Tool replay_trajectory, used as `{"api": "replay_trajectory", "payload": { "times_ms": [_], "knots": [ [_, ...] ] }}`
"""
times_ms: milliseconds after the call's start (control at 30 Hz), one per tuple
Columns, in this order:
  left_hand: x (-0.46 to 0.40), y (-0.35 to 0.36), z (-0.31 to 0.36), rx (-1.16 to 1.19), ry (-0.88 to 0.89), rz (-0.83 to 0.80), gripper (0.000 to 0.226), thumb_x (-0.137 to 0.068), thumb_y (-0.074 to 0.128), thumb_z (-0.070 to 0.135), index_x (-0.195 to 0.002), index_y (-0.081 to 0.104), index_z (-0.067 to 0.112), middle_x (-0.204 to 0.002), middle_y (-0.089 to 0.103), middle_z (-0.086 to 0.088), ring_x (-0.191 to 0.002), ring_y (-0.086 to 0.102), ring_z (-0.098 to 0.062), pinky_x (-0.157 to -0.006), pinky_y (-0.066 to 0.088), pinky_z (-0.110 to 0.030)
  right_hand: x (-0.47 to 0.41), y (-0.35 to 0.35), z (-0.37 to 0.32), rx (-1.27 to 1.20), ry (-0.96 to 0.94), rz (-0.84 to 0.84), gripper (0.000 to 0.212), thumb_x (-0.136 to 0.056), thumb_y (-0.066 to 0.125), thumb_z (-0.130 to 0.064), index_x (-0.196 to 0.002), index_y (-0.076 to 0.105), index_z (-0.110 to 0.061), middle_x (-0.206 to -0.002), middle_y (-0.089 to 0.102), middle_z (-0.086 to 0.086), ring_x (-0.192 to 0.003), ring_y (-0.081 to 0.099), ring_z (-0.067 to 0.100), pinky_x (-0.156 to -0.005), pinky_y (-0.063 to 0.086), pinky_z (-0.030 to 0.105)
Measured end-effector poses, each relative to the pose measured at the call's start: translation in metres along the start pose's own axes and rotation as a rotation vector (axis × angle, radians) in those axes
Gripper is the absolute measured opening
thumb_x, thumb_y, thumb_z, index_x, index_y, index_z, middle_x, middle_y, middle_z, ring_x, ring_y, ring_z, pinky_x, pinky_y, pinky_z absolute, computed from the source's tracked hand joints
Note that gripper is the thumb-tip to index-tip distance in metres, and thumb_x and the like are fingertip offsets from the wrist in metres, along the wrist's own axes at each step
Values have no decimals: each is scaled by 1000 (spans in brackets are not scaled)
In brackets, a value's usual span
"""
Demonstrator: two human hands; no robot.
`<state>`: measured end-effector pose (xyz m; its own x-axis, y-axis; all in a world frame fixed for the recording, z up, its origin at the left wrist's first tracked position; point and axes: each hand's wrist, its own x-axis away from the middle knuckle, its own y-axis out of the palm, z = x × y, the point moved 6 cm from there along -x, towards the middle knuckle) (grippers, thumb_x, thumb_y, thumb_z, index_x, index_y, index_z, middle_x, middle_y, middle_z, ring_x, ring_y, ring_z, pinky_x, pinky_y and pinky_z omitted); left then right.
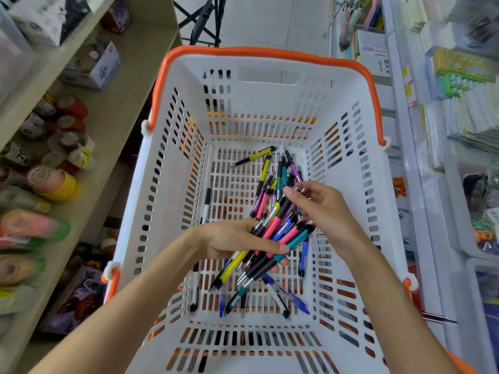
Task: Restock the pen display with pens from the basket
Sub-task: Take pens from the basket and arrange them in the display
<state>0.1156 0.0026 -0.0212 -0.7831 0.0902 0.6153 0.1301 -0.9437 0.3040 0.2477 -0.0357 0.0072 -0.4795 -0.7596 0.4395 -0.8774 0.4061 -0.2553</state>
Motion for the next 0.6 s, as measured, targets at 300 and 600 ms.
{"api": "replay_trajectory", "payload": {
  "times_ms": [300,600],
  "knots": [
    [4,5,-4,-111,-36,-208,22,-82,66,38,-96,67,21,-87,70,8,-82,62,-16,-76,46,-32,5,-18,-17,-557,-51,33,19,-73,65,-29,-82,60,-14,-59,54,-12,-53,46,-1,-68,37,18],
    [1,-49,-3,783,258,565,25,-92,57,20,-113,59,7,-95,75,-5,-84,72,-13,-67,57,-26,11,-12,-13,-158,-260,293,8,-91,60,-17,-90,53,-15,-80,70,-1,-74,69,7,-69,51,13]
  ]
}}
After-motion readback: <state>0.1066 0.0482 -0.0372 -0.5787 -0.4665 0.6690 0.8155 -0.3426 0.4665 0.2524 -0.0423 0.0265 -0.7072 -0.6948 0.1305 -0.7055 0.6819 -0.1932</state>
